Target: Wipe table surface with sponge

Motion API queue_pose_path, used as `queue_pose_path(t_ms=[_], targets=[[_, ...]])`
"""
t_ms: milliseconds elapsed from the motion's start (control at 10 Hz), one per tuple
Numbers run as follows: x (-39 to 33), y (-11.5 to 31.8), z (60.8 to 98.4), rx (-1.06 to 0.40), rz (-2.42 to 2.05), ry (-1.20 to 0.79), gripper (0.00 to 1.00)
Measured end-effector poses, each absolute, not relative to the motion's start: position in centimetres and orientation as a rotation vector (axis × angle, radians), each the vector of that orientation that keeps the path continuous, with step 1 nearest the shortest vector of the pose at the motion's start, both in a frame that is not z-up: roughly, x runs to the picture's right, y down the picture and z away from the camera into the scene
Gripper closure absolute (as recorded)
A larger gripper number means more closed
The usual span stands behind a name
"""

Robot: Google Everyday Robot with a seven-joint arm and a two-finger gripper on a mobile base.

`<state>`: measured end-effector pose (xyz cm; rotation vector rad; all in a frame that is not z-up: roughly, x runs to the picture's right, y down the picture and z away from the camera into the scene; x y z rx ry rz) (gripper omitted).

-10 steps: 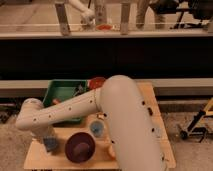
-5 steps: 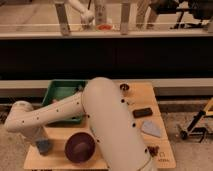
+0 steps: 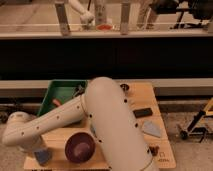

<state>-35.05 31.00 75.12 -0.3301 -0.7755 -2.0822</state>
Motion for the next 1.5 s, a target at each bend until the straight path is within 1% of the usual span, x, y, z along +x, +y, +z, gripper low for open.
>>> queue_pose_path(t_ms=[100, 500, 800, 900, 1100, 1300, 1500], targets=[[-34.8, 31.5, 74.8, -0.34, -2.097, -0.771, 1.0], [-34.5, 31.4, 74.7, -0.341, -2.095, -0.768, 1.0], [-30.9, 30.6, 74.6, -0.356, -2.06, -0.742, 1.0], [-28.4, 29.8, 74.8, -0.362, -2.035, -0.724, 1.0], [-26.0, 28.5, 75.4, -0.363, -1.999, -0.708, 1.0], [-25.3, 27.1, 76.2, -0.36, -1.982, -0.699, 1.0], [-26.6, 25.0, 77.5, -0.352, -1.965, -0.687, 1.0]])
